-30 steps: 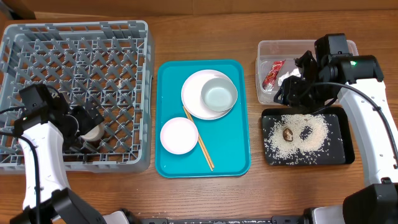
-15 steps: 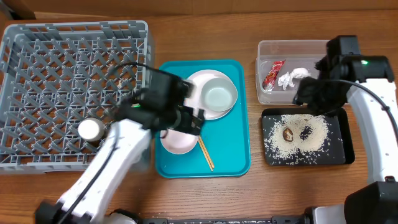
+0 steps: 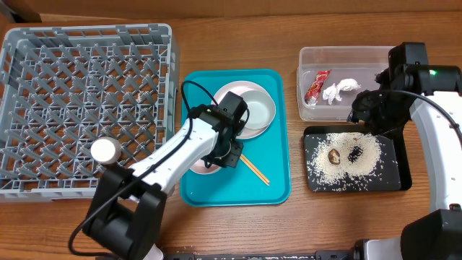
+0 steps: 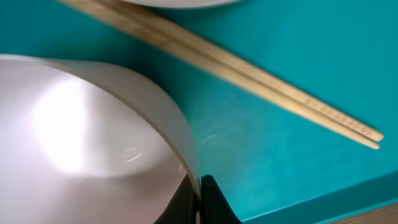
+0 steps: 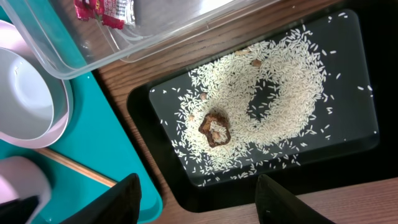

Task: Sort waste into correct bins and load items into the dishwasher
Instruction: 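Grasp the pink bowl with the left gripper and move it to the rack, then release the pink bowl in the dish rack with the left gripper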

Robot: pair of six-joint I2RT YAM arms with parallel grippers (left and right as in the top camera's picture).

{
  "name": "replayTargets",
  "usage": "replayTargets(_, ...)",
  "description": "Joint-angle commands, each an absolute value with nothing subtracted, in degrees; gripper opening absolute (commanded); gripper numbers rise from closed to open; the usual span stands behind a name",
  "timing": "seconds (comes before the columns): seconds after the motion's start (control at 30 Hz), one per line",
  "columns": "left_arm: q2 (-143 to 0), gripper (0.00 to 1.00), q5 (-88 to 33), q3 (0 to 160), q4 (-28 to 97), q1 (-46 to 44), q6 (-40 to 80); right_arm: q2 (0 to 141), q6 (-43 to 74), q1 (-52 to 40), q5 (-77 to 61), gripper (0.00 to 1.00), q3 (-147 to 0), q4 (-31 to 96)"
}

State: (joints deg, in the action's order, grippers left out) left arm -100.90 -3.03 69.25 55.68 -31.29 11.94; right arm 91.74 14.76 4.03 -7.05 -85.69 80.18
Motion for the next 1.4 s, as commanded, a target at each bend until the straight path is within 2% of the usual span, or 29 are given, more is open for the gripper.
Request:
replayTargets(0.0, -92.5, 0.04, 6.9, 75.4, 57.6, -28.7, 13.7, 90.2, 15.0, 4.0, -6.5, 0.61, -86.0, 80.1)
replayTargets(0.1, -86.7, 0.04, 7.1, 79.0, 56.8, -23.9, 10.5, 90.2, 15.0, 4.0, -6.5, 0.61, -86.0, 80.1)
replayTargets(0.2, -83.3, 0.04, -2.1, 81.1, 54.3, -14.9, 2.0, 90.2, 15.0, 4.0, -6.5, 0.61, -86.0, 80.1)
replayTargets(0.33, -84.2, 0.04, -31.9, 81.1, 52.4, 3.2, -11.9, 90.2, 15.0, 4.0, -6.5, 0.61, -86.0, 80.1)
replayTargets(0.43, -86.9, 0.04, -48.5, 81.1, 52.4, 13.4, -18.1, 90.2, 15.0, 4.0, -6.5, 0.61, -86.0, 80.1)
replayTargets(0.57, -94.0, 0.04, -63.5, 81.1, 52.5, 22.9, -21.4, 90.2, 15.0, 4.0, -6.5, 0.61, -86.0, 80.1)
replayTargets(0.67, -99.1, 0.04, -70.9, 81.1, 52.4, 25.9, -21.9, 90.2, 15.0, 4.0, -6.5, 0.61, -86.0, 80.1)
replayTargets(0.9, -109.7, 0.04, -73.1, 81.1, 56.6, 30.4, -21.9, 90.2, 15.0, 4.0, -6.5, 0.61, -86.0, 80.0)
replayTargets(1.1, -110.9, 0.04, -68.7, 81.1, 60.8, 35.9, -21.9, 90.2, 15.0, 4.0, -6.5, 0.61, -86.0, 80.1)
replayTargets(1.17, -110.9, 0.54, -67.5, 81.1, 62.0, 38.3, -21.8, 90.2, 15.0, 4.0, -6.5, 0.61, -86.0, 80.1)
replayTargets(1.23, -110.7, 0.91, -69.1, 81.2, 62.8, 40.2, -21.8, 90.2, 15.0, 4.0, -6.5, 0.61, -86.0, 80.1)
replayTargets(1.27, -110.5, 1.0, -69.1, 81.3, 62.9, 40.4, -21.8, 90.2, 15.0, 4.0, -6.5, 0.61, -86.0, 80.1)
replayTargets(1.37, -108.4, 1.0, -69.1, 81.8, 63.4, 40.4, -21.8, 90.2, 15.0, 4.0, -6.5, 0.61, -86.0, 80.1)
